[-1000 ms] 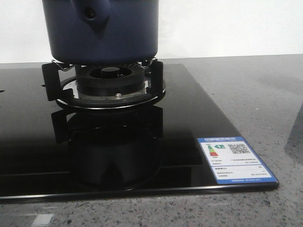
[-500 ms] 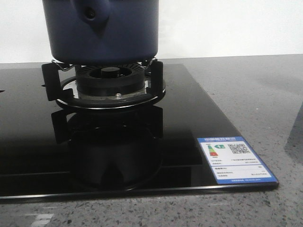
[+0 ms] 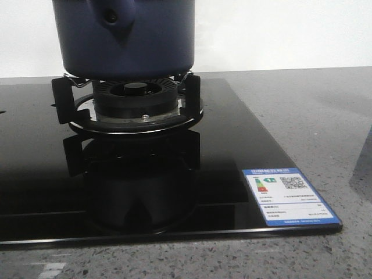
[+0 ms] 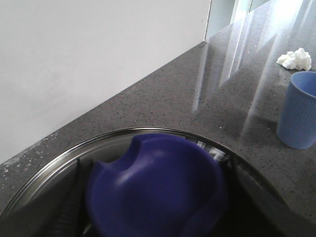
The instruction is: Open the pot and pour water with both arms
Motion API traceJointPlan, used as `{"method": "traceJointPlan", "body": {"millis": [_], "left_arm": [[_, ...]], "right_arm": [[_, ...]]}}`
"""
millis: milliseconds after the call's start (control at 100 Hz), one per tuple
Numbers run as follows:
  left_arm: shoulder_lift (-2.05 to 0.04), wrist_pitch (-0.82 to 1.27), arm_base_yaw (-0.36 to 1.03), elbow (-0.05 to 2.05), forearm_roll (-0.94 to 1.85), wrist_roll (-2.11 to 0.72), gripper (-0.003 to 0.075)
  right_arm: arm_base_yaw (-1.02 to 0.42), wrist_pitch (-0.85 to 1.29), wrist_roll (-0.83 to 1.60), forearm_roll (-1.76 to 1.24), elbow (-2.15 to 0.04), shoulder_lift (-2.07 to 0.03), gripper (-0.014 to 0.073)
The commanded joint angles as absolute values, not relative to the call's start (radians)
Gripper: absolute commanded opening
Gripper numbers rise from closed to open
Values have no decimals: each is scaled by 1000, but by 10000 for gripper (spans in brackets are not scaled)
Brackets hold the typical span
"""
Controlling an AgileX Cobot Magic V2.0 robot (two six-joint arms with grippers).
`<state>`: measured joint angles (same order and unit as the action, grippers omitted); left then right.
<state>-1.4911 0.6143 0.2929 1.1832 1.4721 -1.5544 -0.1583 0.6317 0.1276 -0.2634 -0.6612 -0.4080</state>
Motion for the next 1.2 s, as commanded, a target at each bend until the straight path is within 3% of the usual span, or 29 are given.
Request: {"method": "traceJointPlan", "body": {"millis": [0,280,590,710,900,1190], "left_arm": [[-1432,643,284,1221,1520,-1557,368],[-1312,641,191,1258,1520,-1557,368],[-1179,643,9,1260,1520,-1557,368],[-1142,643,-46,1260,1520,-1553,368],[-1104,643,-103,1260,1520,-1551,368],[-1093,638,-142,1260,1520,-1551,368]], "right_arm": [[-160,565,138,-236,-696,-424,525],[-160,565,132,-89,-684,-424,525],[-118,507,-49,167,-541,-424,525],[-97,364,-49,191,-431,-426,525],[-86,-31,-49,194,-258,-468,525],[-36,-193,-46,162,-247,-650,525]]}}
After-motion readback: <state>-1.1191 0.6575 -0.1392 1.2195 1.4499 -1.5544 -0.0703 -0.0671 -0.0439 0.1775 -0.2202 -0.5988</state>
